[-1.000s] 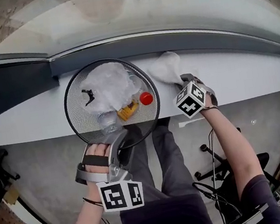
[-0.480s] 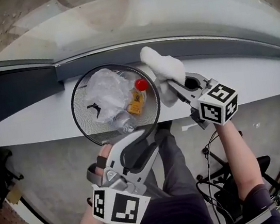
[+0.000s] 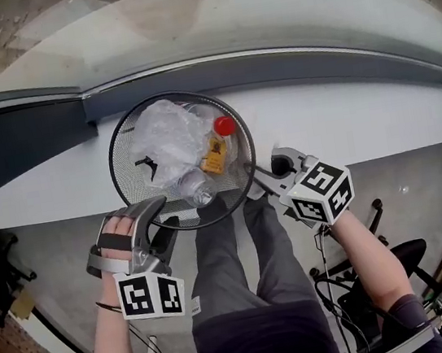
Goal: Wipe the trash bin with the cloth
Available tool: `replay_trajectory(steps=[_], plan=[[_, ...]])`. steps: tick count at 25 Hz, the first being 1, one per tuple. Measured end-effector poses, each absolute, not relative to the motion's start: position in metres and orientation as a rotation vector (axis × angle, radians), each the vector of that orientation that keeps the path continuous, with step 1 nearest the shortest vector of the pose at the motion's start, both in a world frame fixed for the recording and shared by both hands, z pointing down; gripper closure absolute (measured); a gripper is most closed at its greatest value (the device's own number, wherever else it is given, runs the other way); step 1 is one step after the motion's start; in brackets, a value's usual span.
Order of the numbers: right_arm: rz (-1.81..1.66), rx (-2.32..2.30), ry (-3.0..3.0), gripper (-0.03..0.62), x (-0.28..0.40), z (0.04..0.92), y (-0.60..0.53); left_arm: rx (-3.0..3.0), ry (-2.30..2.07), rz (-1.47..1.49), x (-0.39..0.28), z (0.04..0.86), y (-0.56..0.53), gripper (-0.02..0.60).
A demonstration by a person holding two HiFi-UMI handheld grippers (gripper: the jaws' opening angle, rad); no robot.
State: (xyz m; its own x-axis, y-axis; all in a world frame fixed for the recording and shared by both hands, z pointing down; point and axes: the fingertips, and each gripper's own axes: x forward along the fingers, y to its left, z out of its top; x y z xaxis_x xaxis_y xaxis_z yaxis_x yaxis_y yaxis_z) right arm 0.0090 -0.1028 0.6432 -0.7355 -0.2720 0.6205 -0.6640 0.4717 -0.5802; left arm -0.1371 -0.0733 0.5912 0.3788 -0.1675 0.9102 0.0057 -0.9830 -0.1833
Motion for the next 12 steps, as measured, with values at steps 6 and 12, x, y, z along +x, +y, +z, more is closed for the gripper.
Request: replay_trajectory(steps=[6, 12], plan=[[1.23, 0.604, -2.319, 0.543, -0.044, 0.622, -0.043, -2.605, 0.288, -1.687, -0.103, 0.583, -0.063, 0.439], [1.234, 0.434, -2.364, 0.543, -0.082, 0.607, -0.018, -2.836, 0.413, -1.602, -0.045, 0.561, -0.052, 0.528]])
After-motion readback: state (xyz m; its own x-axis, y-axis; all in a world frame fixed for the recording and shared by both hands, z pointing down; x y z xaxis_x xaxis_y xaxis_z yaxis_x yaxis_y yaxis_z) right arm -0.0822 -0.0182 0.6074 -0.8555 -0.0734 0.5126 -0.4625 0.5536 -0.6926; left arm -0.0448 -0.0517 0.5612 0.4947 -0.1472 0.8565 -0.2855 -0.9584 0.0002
